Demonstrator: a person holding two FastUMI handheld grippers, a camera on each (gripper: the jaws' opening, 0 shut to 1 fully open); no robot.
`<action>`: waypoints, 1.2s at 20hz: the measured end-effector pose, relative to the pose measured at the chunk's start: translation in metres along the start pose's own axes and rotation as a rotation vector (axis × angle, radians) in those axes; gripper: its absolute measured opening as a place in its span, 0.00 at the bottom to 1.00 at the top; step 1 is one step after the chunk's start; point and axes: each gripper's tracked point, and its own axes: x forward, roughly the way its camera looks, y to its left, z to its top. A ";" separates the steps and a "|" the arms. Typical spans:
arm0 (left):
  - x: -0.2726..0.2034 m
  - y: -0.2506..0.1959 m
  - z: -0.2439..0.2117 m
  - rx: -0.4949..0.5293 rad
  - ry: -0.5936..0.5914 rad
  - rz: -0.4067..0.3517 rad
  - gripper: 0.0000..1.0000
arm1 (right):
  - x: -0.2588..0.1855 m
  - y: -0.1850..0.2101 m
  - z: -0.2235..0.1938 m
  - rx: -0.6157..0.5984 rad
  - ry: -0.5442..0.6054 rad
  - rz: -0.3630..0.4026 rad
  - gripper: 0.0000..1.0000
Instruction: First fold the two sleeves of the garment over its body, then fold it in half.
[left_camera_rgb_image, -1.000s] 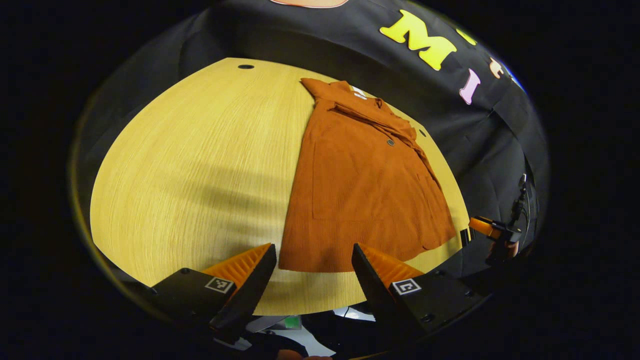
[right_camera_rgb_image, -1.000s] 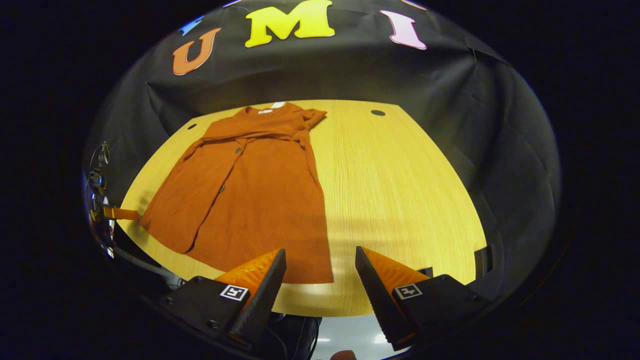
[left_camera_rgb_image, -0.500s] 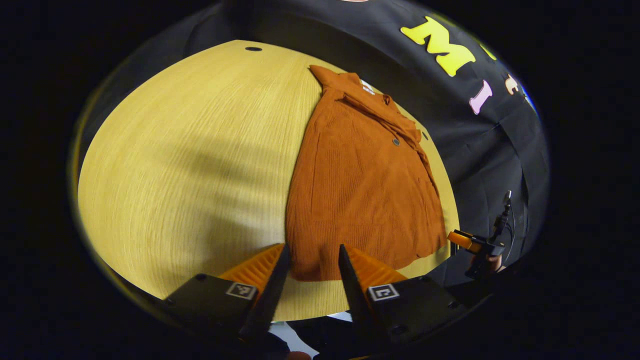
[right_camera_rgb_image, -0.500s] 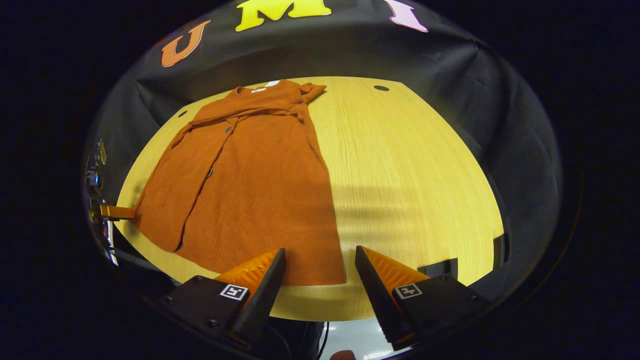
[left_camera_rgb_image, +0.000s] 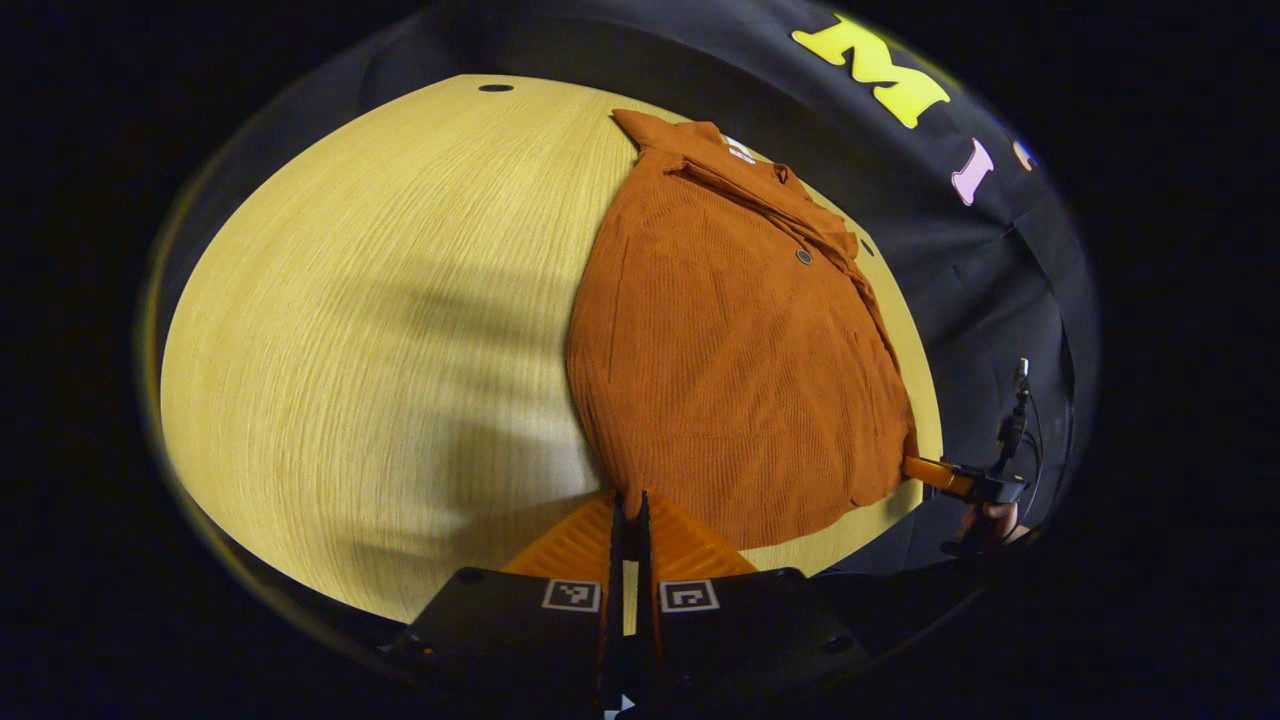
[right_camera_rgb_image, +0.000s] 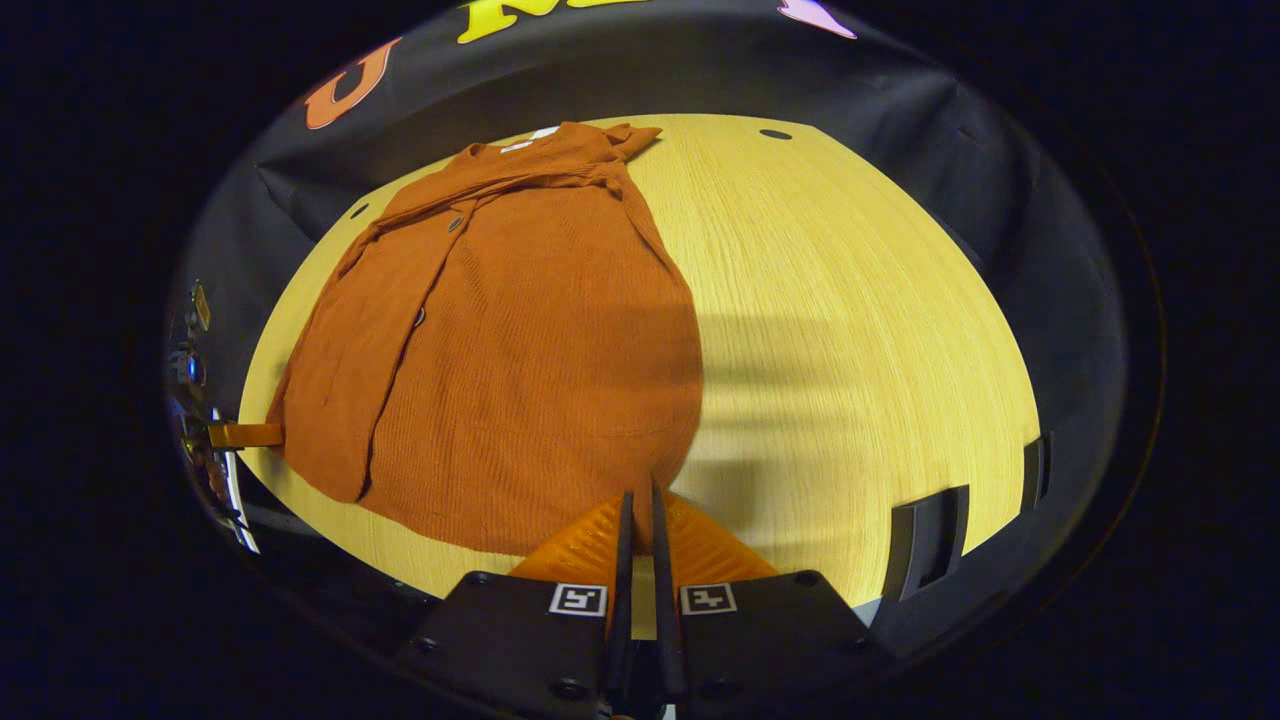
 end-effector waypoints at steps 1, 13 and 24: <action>-0.002 0.000 -0.002 -0.005 0.001 -0.004 0.05 | 0.000 0.000 0.002 0.025 -0.001 0.008 0.12; -0.096 -0.036 -0.033 -0.070 -0.010 -0.151 0.03 | -0.096 0.000 0.069 0.126 -0.057 0.150 0.04; -0.169 -0.112 0.155 -0.121 -0.223 -0.254 0.03 | -0.150 0.035 0.295 0.145 -0.314 0.319 0.04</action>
